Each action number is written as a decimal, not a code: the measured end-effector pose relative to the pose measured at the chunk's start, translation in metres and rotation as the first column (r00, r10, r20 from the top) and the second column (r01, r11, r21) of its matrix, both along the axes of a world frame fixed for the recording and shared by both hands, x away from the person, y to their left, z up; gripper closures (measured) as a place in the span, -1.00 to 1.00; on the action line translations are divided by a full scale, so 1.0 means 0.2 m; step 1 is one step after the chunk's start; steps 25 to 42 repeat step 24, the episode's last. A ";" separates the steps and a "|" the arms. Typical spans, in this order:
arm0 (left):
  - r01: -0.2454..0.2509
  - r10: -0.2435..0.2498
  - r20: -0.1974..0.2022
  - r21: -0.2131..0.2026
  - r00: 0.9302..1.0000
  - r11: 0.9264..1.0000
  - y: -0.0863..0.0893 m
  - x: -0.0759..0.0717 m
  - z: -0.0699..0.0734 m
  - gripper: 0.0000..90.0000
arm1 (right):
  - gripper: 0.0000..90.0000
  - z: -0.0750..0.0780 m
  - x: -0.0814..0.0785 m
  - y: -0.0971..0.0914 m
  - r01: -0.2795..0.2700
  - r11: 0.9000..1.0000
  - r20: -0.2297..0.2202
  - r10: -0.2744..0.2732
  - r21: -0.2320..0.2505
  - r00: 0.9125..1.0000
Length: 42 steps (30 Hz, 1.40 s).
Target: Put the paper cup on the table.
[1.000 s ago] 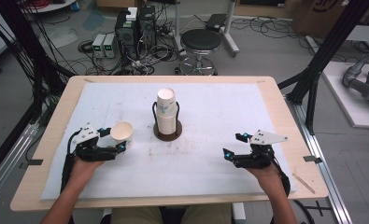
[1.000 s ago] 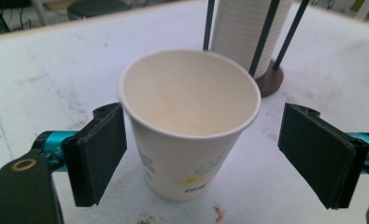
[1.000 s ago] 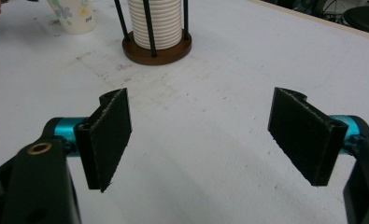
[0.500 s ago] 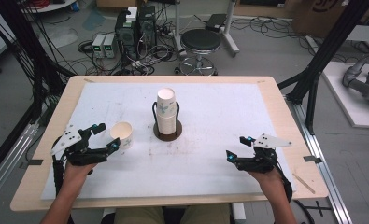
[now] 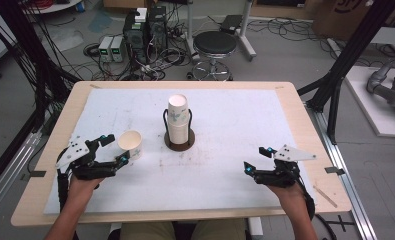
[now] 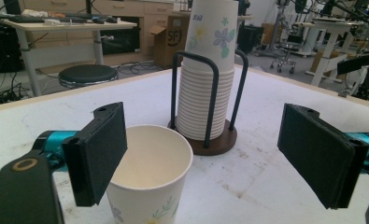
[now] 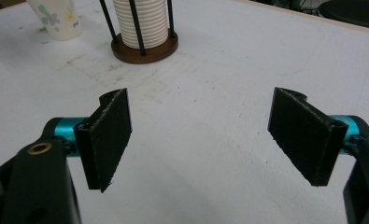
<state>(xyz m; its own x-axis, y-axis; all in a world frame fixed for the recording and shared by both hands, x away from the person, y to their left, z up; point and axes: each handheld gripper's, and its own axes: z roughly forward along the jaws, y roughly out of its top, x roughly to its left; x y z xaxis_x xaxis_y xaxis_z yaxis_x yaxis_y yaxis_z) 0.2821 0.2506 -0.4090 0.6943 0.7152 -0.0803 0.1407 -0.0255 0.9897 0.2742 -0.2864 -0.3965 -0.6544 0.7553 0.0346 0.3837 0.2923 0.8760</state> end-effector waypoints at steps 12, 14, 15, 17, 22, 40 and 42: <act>0.001 -0.001 0.002 0.005 1.000 1.000 0.00 0.00 0.00 -0.64 | -0.51 0.00 0.00 -0.01 0.008 1.000 0.005 -0.008 -0.002 1.000; 0.001 -0.001 0.001 0.006 1.000 1.000 0.00 0.00 0.00 -0.64 | -0.51 0.00 0.00 -0.01 0.013 1.000 0.000 -0.013 0.001 1.000; 0.002 -0.002 0.000 0.005 1.000 1.000 0.00 0.00 0.00 -0.64 | -0.51 0.00 0.00 -0.02 0.011 1.000 0.002 -0.011 0.000 1.000; 0.004 -0.004 -0.001 0.005 1.000 1.000 0.00 0.00 -0.01 -0.64 | -0.51 0.00 0.00 -0.02 0.012 1.000 0.003 -0.012 -0.001 1.000; 0.001 -0.001 -0.001 -0.001 1.000 1.000 0.00 0.00 -0.01 -0.64 | -0.51 0.00 0.00 -0.02 0.011 1.000 0.002 -0.011 0.001 1.000; -0.003 0.003 -0.001 -0.003 1.000 1.000 0.01 0.00 -0.01 -0.64 | -0.51 -0.01 0.01 -0.02 0.013 1.000 0.003 -0.013 -0.001 1.000; -0.003 0.003 -0.001 -0.003 1.000 1.000 0.01 0.00 -0.01 -0.64 | -0.51 -0.01 0.01 -0.02 0.013 1.000 0.003 -0.013 -0.001 1.000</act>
